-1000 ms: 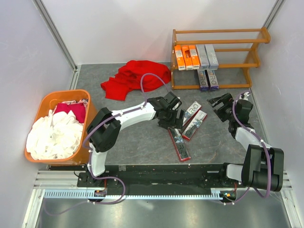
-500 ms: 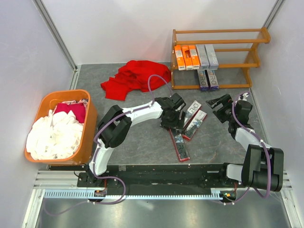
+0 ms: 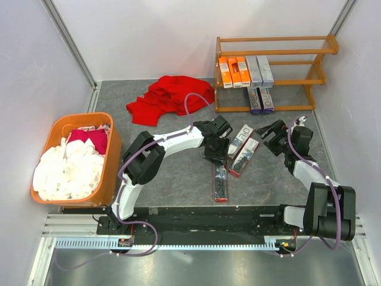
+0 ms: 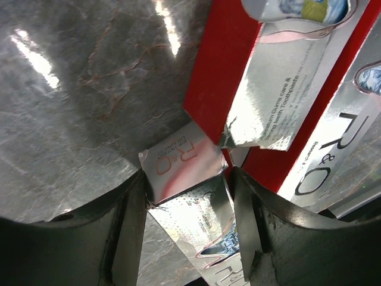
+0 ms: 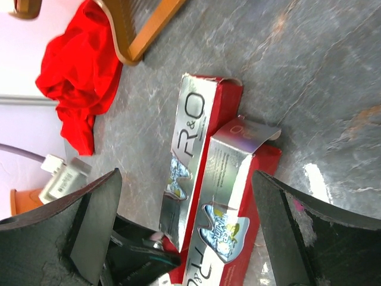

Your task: Place and organize the toothpastes onto the shelf

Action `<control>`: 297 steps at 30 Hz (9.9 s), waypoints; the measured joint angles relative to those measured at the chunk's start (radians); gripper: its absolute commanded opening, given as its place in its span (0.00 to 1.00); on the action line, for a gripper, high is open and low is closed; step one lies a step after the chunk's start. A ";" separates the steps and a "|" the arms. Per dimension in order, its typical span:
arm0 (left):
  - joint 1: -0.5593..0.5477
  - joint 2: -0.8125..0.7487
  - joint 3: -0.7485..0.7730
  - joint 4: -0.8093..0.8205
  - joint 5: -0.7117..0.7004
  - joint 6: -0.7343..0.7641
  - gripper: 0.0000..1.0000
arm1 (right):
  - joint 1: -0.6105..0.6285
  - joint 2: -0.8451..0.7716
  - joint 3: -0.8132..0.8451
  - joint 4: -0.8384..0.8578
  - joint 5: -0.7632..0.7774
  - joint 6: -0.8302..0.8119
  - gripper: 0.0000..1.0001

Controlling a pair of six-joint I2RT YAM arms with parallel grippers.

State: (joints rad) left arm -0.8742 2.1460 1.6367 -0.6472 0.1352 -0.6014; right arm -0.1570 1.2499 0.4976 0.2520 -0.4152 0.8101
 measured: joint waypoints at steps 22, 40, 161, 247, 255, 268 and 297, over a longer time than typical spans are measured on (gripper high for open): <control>0.577 -0.400 -0.649 0.713 0.529 -0.285 0.49 | 0.480 -0.079 0.095 -0.104 0.204 -0.068 0.98; 0.683 -0.375 -0.826 1.313 0.797 -0.693 0.47 | 0.746 -0.071 0.117 -0.067 0.361 -0.199 0.97; 0.687 -0.624 -0.679 0.523 0.525 -0.169 0.96 | -0.183 0.959 0.583 0.674 0.016 0.505 0.38; 0.032 -0.042 0.082 0.176 -0.179 0.199 1.00 | -0.037 -0.121 0.052 -0.118 0.005 -0.029 0.98; -0.014 0.098 0.229 0.154 -0.205 0.225 1.00 | -0.037 -0.137 0.037 -0.148 -0.005 -0.050 0.98; -0.025 0.251 0.422 0.124 -0.195 0.225 1.00 | -0.037 -0.137 0.033 -0.163 -0.007 -0.064 0.98; -0.029 0.258 0.366 0.160 -0.223 0.224 0.52 | -0.036 -0.123 0.033 -0.166 -0.033 -0.086 0.98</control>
State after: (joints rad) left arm -0.9035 2.4042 2.0026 -0.4873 -0.0879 -0.3771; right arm -0.1932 1.1271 0.5308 0.0856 -0.4480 0.7238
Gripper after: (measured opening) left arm 0.593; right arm 0.982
